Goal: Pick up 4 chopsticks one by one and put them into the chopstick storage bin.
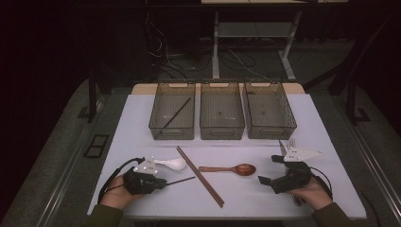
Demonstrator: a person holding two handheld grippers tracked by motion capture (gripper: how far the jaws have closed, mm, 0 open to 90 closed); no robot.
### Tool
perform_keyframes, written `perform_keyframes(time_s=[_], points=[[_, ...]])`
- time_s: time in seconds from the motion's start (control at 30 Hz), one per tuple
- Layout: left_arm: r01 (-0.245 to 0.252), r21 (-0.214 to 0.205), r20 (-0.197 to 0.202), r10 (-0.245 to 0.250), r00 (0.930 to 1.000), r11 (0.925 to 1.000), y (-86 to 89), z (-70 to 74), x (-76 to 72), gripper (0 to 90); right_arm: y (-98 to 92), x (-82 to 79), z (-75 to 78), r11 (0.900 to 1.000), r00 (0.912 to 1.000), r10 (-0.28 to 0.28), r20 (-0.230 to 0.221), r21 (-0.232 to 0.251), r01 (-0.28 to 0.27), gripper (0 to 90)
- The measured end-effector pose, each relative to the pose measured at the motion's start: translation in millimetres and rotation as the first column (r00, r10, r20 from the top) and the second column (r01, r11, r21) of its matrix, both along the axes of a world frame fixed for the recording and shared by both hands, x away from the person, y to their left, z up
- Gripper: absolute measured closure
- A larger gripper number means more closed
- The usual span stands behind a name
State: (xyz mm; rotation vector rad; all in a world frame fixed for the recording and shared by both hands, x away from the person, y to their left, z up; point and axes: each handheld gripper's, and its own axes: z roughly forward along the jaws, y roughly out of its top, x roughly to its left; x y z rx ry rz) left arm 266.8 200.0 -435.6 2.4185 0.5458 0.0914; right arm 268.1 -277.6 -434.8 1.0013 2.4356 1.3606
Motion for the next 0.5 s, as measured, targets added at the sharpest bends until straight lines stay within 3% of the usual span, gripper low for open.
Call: perform_keyframes(time_s=[0.2, 0.5], points=[[-0.023, 0.001, 0.023, 0.023, 0.9995, 0.9997, 9.4, 2.5, -6.2, 73.8, -0.2, 0.1, -0.1, 1.0000, 1.0000, -0.002, -0.002, 0.001, 0.002, 1.3], [-0.068, -0.030, 0.023, 0.068, 0.9974, 0.9973, 27.8, -2.1, -15.9, 76.7, 0.7, 0.3, -0.6, 1.0000, 1.0000, 0.002, 0.001, -0.003, -0.002, 1.3]])
